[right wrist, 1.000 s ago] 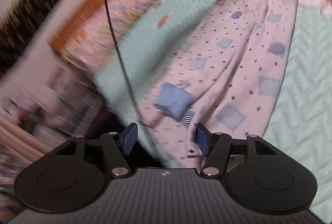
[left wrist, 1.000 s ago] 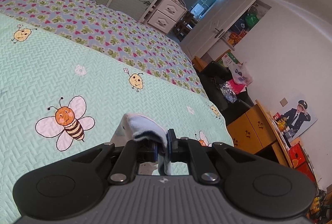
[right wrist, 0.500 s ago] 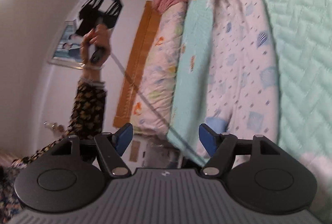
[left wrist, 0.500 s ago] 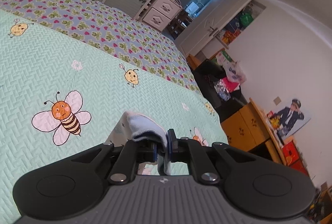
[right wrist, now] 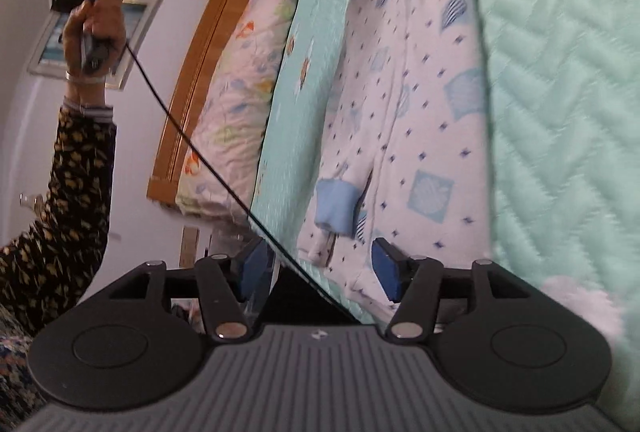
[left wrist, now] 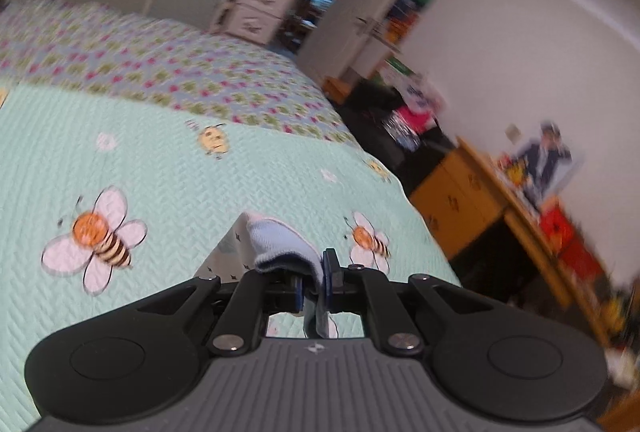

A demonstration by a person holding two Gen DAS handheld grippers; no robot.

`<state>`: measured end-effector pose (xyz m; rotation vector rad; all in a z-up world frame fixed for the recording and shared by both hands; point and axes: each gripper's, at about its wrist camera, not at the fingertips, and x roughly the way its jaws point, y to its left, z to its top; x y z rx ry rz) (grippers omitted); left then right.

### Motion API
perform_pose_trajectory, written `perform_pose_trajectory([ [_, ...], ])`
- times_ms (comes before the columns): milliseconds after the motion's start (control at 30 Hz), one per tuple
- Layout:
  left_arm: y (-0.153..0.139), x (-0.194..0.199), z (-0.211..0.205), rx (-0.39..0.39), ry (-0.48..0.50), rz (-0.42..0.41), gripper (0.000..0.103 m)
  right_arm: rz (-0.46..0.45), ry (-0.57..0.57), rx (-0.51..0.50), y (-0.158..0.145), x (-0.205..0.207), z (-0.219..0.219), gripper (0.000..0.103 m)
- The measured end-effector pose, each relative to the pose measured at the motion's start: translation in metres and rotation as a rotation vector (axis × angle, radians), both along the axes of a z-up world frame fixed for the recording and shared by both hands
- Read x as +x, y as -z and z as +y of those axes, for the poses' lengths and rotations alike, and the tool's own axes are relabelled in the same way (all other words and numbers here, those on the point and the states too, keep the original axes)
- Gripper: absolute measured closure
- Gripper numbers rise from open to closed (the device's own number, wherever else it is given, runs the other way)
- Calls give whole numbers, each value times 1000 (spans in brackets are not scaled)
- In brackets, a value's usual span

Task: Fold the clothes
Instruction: 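Lay the leg over the sleeper body with the left gripper and release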

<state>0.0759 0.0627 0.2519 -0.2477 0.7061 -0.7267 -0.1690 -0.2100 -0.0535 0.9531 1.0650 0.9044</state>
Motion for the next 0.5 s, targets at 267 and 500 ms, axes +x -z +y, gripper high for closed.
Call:
perform_pose_trajectory([
  [267,-14,-91,-43,215,341,-149,95,-2,193,15,-1,-16,-44,37],
  [500,8,-88,-28,228,229,-110,95,-129,257,-110,-27,13,-61,36],
])
